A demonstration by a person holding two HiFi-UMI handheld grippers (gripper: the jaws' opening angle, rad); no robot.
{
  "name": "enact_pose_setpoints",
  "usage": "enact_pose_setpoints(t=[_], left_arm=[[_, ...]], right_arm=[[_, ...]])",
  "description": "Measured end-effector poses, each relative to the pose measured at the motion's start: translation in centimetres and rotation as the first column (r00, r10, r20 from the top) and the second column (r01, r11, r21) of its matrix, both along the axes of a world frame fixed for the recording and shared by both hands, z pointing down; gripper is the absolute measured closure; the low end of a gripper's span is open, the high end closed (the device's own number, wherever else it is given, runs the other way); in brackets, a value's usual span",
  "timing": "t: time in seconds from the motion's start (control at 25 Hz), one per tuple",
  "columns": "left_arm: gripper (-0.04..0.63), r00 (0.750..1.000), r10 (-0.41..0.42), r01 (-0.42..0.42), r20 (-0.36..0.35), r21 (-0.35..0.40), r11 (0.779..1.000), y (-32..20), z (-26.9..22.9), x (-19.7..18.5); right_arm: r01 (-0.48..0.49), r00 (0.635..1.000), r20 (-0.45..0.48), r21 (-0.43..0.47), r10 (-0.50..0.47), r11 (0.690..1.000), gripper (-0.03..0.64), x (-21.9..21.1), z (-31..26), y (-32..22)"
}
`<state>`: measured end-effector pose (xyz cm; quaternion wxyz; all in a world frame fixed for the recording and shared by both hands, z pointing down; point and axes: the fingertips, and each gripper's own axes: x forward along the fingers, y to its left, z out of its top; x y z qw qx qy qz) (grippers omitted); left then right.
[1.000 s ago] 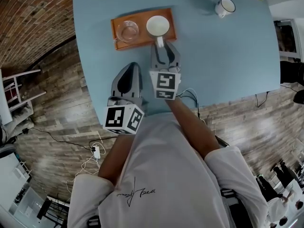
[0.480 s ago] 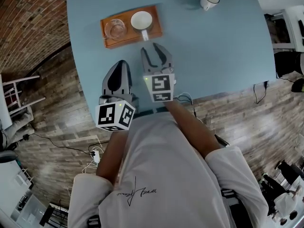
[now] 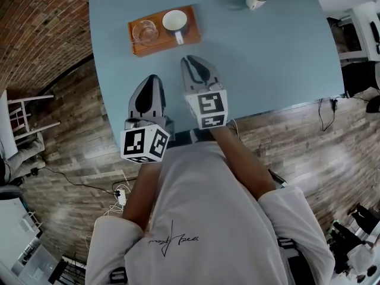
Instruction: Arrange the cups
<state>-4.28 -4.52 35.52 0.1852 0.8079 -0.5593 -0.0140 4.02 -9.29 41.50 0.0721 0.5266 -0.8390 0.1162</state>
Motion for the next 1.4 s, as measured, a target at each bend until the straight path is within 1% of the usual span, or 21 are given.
enact_pose_setpoints(t=[0.24, 0.48, 0.76, 1.0, 1.16, 1.28, 1.4], left_arm=[[0.586, 0.999, 0.03, -0.031, -0.035, -0.007, 1.0, 1.0, -0.6, -0.8], [0.586, 0.996, 0.08, -0.08, -0.031, 0.005, 0.997, 1.0, -1.1, -1.8], [0.585, 0.989, 0.147, -0.147, -0.003, 0.03, 0.989, 0.5, -1.5, -3.3], [0.584, 0.982, 0.186, -0.185, -0.021, 0.04, 0.982, -0.5, -1.6, -4.9], [0.585, 0.979, 0.2, -0.199, -0.033, 0.052, 0.979, -1.3, -1.6, -5.5], [0.585, 0.976, 0.218, -0.216, -0.019, 0.051, 0.975, -1.5, -1.4, -6.0], [0.586, 0.973, 0.229, -0.228, -0.015, 0.043, 0.973, -1.6, -0.8, -5.8]], right_arm=[[0.069, 0.997, 0.025, 0.006, -0.069, 0.998, 0.592, -2.2, -2.7, 1.7], [0.102, 0.993, 0.057, 0.015, -0.102, 0.995, 0.595, -4.3, -4.6, 2.6], [0.101, 0.994, 0.041, 0.029, -0.102, 0.995, 0.595, -5.6, -5.5, 2.9], [0.083, 0.996, 0.016, 0.068, -0.084, 0.994, 0.595, -6.4, -7.1, 3.0], [0.052, 0.999, 0.005, 0.057, -0.053, 0.997, 0.595, -6.8, -7.0, 2.7], [0.06, 0.998, 0.013, 0.032, -0.06, 0.998, 0.595, -7.6, -6.5, 3.0], [0.067, 0.998, 0.01, 0.011, -0.067, 0.998, 0.595, -7.5, -6.0, 3.6]])
